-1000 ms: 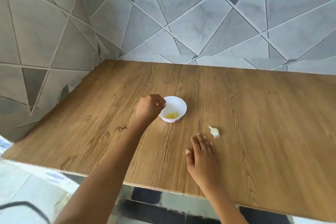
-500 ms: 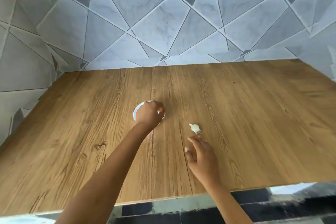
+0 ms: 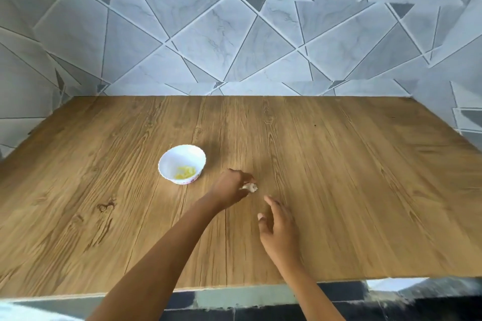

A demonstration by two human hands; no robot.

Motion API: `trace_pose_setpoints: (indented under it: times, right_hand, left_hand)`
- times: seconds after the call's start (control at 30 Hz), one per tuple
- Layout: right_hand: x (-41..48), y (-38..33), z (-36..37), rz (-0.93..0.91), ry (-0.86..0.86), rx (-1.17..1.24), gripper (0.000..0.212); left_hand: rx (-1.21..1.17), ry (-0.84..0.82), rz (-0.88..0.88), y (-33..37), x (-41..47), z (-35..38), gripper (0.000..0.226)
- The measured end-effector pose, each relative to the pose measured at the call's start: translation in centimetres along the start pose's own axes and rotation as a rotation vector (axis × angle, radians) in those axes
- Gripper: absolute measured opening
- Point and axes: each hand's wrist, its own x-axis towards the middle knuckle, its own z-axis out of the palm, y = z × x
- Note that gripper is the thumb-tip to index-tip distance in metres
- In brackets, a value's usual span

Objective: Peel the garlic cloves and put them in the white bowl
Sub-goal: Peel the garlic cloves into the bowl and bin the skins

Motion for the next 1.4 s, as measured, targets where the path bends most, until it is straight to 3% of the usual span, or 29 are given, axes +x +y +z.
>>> trace_pose_setpoints:
  times: [0.13,0.23,0.3,0.4,0.57,0.7,0.97,1.4]
  right_hand:
    - [2.3,0.1,-1.3,0.149,-0.083,0.464,0.041]
    - [4.5,-0.7,-2.4,0.334,-0.236,0.94,0.025]
    - [5.4,-1.0,-2.6,0.374,-0.29,1.046,0.019]
    - [6.1,-1.0,-2.1,0.428,-0.289,1.073,0.03]
    - [6.0,-1.4,-1.2,0.444,-0.242,1.058,0.01]
    - [5.3,-1.6,-0.4,0.395,-0.201,0.998,0.008]
    - [5.1,-1.6,0.5,0.364,-0.17,0.939,0.012]
    - [6.4,-2.8,1.4,0.557,-0.065,0.884,0.012]
  left_hand:
    - [-0.405,0.101,-0.158,1.4,-0.8,-0.4,0.018]
    - [-0.467,0.115,-0.214,2.0,-1.3,-0.4,0.017]
    - [-0.471,0.123,-0.22,2.2,-1.6,-0.3,0.018]
    - [-0.513,0.19,-0.253,2.8,-2.3,-0.3,0.017]
    - [-0.724,0.305,-0.37,2.6,-3.5,1.0,0.015]
    - [-0.774,0.32,-0.442,2.2,-4.0,1.8,0.012]
    - [-0.715,0.298,-0.533,1.8,-3.5,2.1,0.006]
    - [-0.642,0.351,-0.552,1.6,-3.5,1.9,0.011]
